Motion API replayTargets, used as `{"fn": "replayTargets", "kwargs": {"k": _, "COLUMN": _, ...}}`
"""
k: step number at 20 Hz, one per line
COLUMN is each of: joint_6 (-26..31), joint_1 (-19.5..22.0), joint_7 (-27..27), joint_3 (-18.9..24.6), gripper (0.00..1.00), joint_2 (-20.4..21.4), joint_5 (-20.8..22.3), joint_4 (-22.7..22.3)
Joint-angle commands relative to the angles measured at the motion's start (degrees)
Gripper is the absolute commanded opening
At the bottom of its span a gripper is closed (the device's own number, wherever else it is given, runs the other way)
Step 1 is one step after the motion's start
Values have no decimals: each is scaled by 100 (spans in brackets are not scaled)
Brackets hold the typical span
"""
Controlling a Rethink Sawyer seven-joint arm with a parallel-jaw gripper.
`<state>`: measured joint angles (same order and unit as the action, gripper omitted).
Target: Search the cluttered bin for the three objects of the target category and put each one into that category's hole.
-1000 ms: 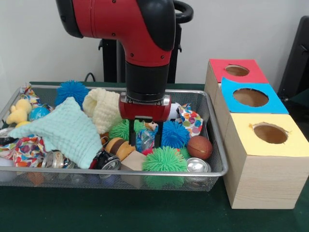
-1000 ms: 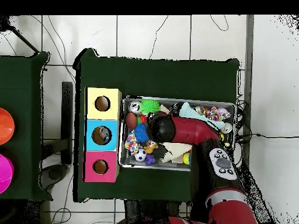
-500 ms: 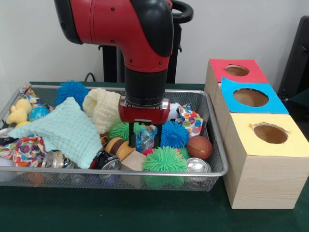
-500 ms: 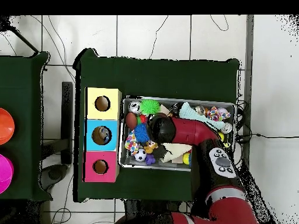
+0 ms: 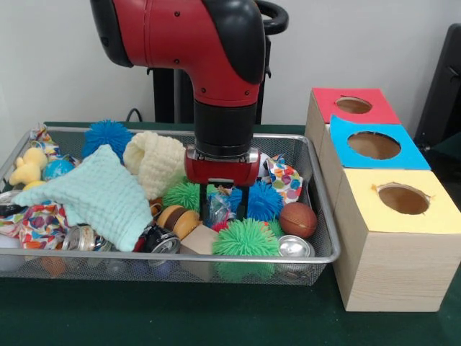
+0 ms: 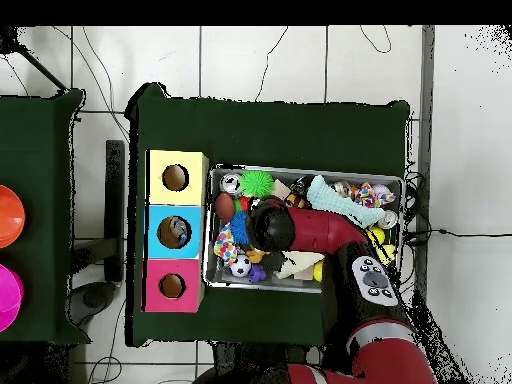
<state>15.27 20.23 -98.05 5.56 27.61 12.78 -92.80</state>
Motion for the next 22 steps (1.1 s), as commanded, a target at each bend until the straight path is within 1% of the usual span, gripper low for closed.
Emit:
{"fn": "replayTargets", "kwargs": {"k": 1, "joint_6": -620, "joint_1": 50, "joint_7": -854, "joint_3": 120, "gripper": 100, "joint_2": -333, "joint_5": 161, "joint_4": -503}}
{"fn": "replayTargets", "kwargs": {"k": 6, "joint_6": -772, "joint_1": 55, "joint_7": -798, "joint_3": 110, "gripper": 100, "joint_2": -446, "joint_5": 145, "joint_4": -568}}
{"fn": "replayTargets", "kwargs": {"k": 18, "joint_6": -801, "joint_1": 250, "joint_7": -566, "joint_3": 108, "gripper": 100, "joint_2": -302, "joint_5": 331, "joint_4": -975}}
{"fn": "replayTargets", "kwargs": {"k": 21, "joint_6": -803, "joint_1": 253, "joint_7": -513, "joint_3": 78, "gripper": 100, "joint_2": -258, "joint_5": 385, "joint_4": -997}}
{"fn": "replayTargets", "kwargs": {"k": 22, "joint_6": -817, "joint_1": 243, "joint_7": -491, "joint_3": 55, "gripper": 0, "joint_2": -247, "joint_5": 417, "joint_4": -987}}
